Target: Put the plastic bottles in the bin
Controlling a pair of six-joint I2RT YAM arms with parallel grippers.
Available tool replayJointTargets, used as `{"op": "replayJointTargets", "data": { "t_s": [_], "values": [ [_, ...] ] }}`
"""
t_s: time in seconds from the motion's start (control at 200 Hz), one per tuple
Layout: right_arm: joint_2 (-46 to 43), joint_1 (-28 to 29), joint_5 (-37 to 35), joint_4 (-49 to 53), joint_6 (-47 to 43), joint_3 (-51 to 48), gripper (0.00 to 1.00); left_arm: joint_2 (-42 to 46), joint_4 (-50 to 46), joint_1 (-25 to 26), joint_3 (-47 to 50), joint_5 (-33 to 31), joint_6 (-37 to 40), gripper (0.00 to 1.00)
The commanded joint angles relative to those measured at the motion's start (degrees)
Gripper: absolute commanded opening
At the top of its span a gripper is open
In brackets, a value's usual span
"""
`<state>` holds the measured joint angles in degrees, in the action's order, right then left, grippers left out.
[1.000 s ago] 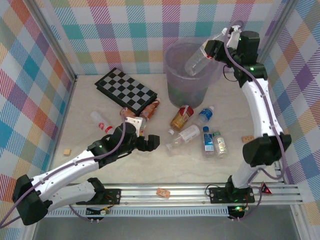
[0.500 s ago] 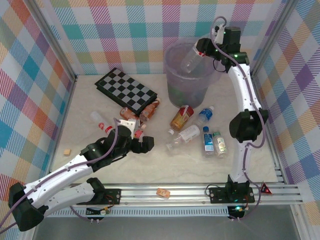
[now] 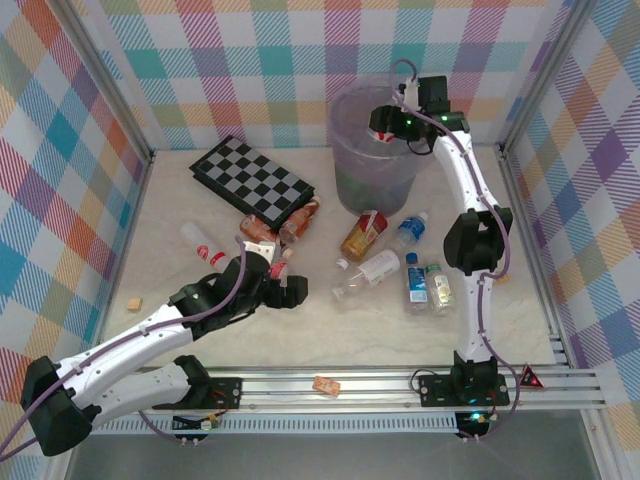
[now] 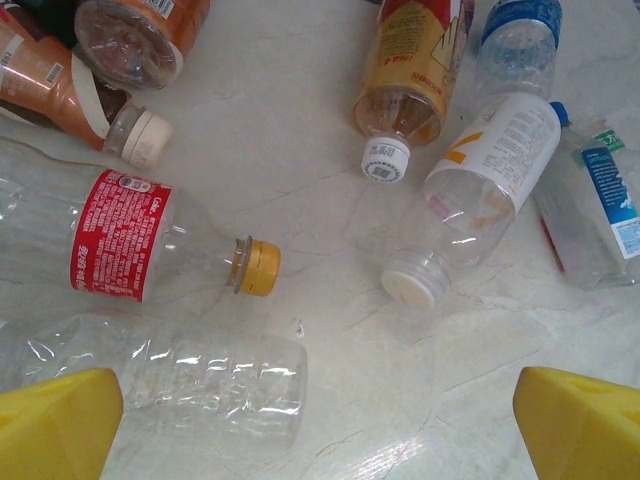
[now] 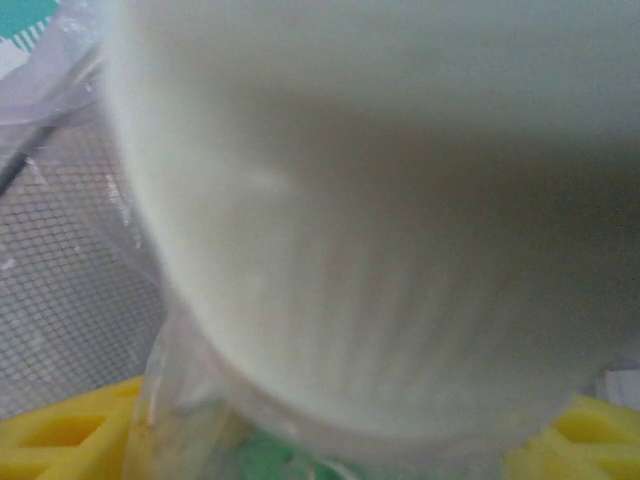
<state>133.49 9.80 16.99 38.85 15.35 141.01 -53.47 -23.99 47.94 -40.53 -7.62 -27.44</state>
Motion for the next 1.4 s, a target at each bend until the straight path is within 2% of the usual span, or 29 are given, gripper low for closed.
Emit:
{"op": "replayJointTargets", "data": {
  "t_s": [0.0, 0.29, 0.4, 0.935, 1.07, 1.39],
  "values": [
    [1.0, 0.4, 1.6, 0.7, -0.9, 1.3, 0.77, 0.0, 0.2, 0.6, -1.6, -0.2, -0.2, 1.0],
    [-0.9, 0.4, 0.6, 2.9, -2.2, 3.9, 0.91, 0.0, 0.2, 0.6, -1.8, -0.1, 0.0, 1.0],
    [-3.6, 0.3, 0.2, 3.2, -2.7, 3.9, 1.0, 0.0, 0.1, 0.6, -1.7, 0.1, -0.1, 1.0],
    [-17.2, -0.1, 0.1, 7.9, -4.8, 2.6, 1.0, 2.3, -0.6, 0.6, 0.1, -0.9, -0.8, 1.0],
    [-23.8, -0.6, -0.8, 8.3, -3.2, -5.4, 1.0, 2.4, -1.6, 0.6, 0.2, -1.2, -0.5, 1.0],
    [-45.6, -0.7, -9.2, 4.3, 3.5, -37.7, 1.0, 0.6, -0.7, 0.6, -0.6, -1.7, 0.6, 1.0]
  ]
}}
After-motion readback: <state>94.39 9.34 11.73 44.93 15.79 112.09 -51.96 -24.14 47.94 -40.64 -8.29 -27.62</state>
